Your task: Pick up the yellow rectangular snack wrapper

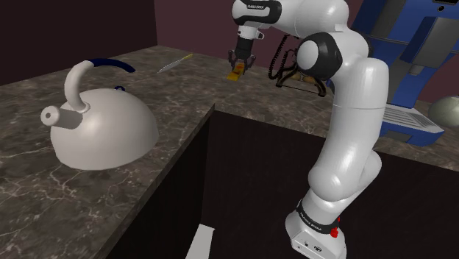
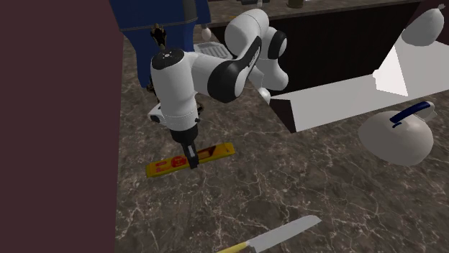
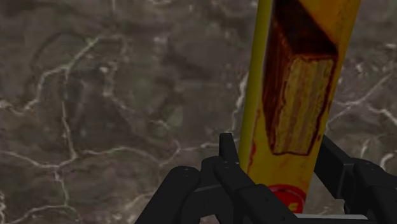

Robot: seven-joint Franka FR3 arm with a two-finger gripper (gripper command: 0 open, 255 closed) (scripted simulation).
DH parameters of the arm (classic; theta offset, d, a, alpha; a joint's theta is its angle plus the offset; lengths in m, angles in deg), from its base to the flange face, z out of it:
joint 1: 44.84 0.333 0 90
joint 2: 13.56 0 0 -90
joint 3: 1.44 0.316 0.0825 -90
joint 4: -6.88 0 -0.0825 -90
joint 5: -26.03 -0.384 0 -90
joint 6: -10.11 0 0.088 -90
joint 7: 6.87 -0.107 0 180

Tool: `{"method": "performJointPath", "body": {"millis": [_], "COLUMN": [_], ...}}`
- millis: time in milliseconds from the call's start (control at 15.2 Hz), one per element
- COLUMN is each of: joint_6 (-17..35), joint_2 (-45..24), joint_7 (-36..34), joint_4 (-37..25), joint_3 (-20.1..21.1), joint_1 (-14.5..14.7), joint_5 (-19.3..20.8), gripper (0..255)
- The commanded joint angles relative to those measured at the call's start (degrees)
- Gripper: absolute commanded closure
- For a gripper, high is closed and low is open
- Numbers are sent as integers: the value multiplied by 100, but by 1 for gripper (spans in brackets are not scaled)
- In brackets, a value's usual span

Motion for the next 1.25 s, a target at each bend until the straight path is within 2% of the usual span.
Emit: {"method": "performJointPath", "body": {"millis": [0, 528, 1056, 1188], "joint_6": [-4, -623, -1502, -1521], "joint_2": [-5, -182, -606, -618], "joint_7": [1, -24, -62, -63], "joint_4": [15, -781, -2085, -2115], "joint_3": [7, 3, 9, 9], "joint_1": [6, -36, -123, -126], "joint_5": [-4, -25, -83, -84], "gripper": [255, 255, 255, 255]}}
